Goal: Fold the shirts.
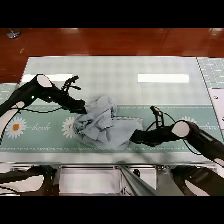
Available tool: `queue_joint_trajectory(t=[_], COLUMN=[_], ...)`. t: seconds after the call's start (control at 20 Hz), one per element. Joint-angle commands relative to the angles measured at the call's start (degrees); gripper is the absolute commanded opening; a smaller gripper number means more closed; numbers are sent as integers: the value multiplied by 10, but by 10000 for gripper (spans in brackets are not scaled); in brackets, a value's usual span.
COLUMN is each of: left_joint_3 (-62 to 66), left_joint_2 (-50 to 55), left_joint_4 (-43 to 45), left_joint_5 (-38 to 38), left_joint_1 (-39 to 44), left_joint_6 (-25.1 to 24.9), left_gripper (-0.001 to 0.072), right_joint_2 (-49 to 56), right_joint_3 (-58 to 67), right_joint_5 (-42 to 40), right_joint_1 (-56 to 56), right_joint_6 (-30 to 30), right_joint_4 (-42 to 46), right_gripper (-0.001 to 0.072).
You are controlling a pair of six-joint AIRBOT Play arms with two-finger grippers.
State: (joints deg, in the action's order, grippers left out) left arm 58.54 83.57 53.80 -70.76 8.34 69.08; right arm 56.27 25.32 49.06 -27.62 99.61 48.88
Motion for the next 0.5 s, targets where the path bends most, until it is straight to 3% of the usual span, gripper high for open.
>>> queue_joint_trajectory(t=[0.0,0.15,0.2,0.25,0.3,0.45], left_joint_3=[19,19,19,19,19,27], left_joint_2=[-3,-14,-19,-26,-36,-86], left_joint_4=[14,14,14,14,15,1], left_joint_5=[-14,-15,-15,-15,-16,-12], left_joint_1=[-11,-18,-18,-19,-20,-53], left_joint_6=[-14,-13,-13,-14,-14,-16], left_gripper=[22,22,22,22,22,22], right_joint_2=[60,103,115,124,126,102], right_joint_3=[9,40,52,66,83,166], right_joint_5=[-79,-123,-133,-133,-124,-65], right_joint_1=[-43,-44,-44,-44,-44,-31], right_joint_6=[-25,-39,-43,-57,-90,-136], right_joint_4=[-94,-120,-125,-126,-128,-79], right_gripper=[626,611,525,245,31,28])
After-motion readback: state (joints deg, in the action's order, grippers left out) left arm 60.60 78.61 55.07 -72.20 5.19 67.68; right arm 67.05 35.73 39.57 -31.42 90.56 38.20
